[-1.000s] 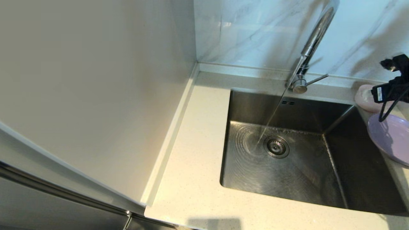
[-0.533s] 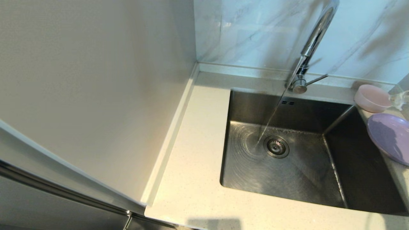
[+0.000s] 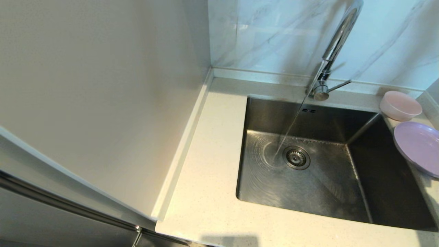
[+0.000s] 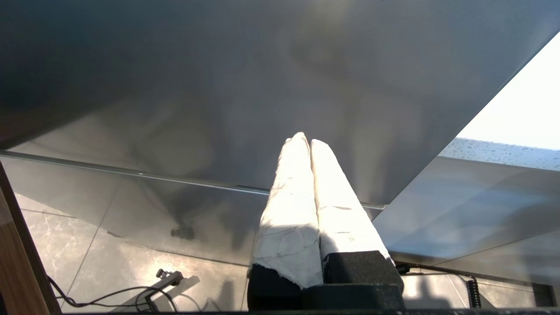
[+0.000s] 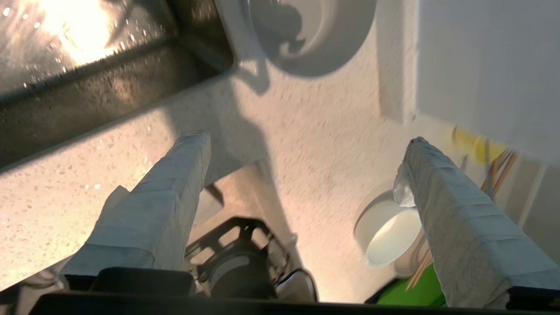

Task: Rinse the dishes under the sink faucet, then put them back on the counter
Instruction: Pick up the bowl

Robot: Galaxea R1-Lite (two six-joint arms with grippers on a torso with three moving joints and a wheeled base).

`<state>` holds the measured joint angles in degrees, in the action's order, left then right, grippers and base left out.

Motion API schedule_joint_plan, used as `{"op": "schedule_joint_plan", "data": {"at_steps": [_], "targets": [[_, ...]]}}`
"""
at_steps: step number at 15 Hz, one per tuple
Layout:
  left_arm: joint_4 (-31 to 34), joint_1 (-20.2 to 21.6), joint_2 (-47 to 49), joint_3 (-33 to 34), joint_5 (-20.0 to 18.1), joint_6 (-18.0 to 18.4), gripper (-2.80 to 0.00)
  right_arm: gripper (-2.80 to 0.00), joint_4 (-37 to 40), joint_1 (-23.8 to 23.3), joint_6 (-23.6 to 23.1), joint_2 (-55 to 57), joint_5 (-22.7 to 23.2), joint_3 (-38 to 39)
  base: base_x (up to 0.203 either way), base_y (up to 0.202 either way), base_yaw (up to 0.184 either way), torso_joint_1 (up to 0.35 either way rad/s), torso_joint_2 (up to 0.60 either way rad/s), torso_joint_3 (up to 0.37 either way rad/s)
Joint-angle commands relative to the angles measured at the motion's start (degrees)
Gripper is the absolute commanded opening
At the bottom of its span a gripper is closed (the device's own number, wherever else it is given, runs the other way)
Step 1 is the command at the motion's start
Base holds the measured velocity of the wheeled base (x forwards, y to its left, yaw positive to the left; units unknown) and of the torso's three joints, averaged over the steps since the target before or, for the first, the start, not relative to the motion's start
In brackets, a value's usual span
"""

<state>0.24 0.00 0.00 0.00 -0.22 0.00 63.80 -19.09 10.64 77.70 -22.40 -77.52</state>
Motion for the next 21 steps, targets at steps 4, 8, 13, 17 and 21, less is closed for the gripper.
{"op": "schedule_joint_plan", "data": {"at_steps": [4,8,13,17,21], "targets": [[0.02,0.0,0.0,0.0,0.04,0.0,-2.8,0.0,-7.39,0.04,4.75,4.74,2.75,9.74,0.0,0.0,0.0,0.0,0.0,0.0],[0.02,0.0,0.0,0.0,0.04,0.0,-2.8,0.0,-15.11,-4.36,4.08,9.22,8.24,10.49,0.0,0.0,0.0,0.0,0.0,0.0],[0.02,0.0,0.0,0.0,0.03,0.0,-2.8,0.0,-29.56,-12.31,-2.11,13.41,11.37,16.39,0.0,0.0,0.0,0.0,0.0,0.0],[0.02,0.0,0.0,0.0,0.04,0.0,-2.8,0.0,-30.37,-13.78,-2.56,16.12,11.67,16.53,0.0,0.0,0.0,0.0,0.0,0.0],[0.02,0.0,0.0,0.0,0.04,0.0,-2.8,-2.8,-32.95,-13.78,-5.11,17.31,11.67,18.04,0.0,0.0,0.0,0.0,0.0,0.0]]}}
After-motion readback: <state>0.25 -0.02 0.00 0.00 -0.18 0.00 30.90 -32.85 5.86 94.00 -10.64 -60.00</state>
